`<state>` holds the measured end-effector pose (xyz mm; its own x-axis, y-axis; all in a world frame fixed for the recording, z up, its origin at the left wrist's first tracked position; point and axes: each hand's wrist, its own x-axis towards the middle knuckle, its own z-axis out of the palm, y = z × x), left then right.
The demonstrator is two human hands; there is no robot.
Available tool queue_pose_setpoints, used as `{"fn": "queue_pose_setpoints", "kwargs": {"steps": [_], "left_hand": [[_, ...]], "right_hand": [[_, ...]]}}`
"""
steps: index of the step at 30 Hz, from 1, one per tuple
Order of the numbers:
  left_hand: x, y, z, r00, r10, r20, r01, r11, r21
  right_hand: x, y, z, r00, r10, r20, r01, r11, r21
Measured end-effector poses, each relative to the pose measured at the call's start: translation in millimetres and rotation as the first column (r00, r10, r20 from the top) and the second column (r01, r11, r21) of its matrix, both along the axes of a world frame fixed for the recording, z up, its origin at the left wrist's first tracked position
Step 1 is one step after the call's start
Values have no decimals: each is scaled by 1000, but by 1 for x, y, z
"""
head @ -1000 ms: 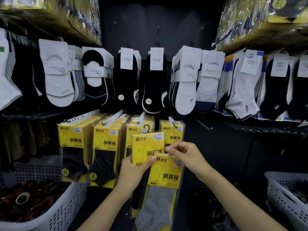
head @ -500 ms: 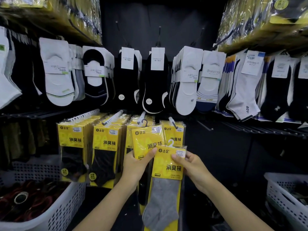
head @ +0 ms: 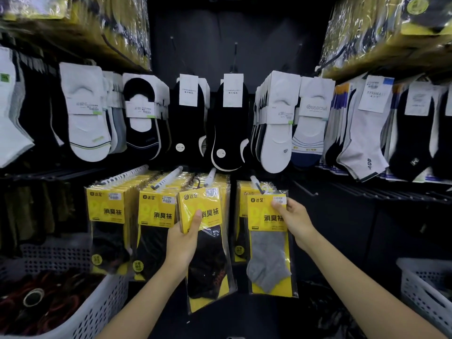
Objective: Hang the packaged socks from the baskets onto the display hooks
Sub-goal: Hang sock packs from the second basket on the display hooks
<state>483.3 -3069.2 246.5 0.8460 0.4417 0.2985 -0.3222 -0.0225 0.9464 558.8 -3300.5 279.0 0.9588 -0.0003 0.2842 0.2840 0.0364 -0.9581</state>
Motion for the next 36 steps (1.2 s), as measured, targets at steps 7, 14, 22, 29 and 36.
{"fn": "queue_pose_setpoints", "kwargs": {"steps": [7, 14, 22, 29, 36], "left_hand": [[3, 7, 0, 1000, 0, -1, 0, 1000, 21], [1, 2, -11, 999, -36, 9, 35, 997, 63], [1, -22, -15, 989, -133, -66, 136, 990, 48], [0, -59, -19, 967, -246, -61, 250, 966, 62], [0, -77, -21, 859, -469, -204, 498, 859, 120]], "right_hand": [[29, 12, -14, 999, -33, -34, 34, 999, 23], [50, 13, -39, 918, -351, -184, 363, 931, 32], [-6, 24, -46, 970, -241, 7, 241, 968, -68], [-44, 28, -49, 990, 138, -35, -141, 985, -96], [-44, 3, -66, 992, -111, -63, 120, 980, 159]]}}
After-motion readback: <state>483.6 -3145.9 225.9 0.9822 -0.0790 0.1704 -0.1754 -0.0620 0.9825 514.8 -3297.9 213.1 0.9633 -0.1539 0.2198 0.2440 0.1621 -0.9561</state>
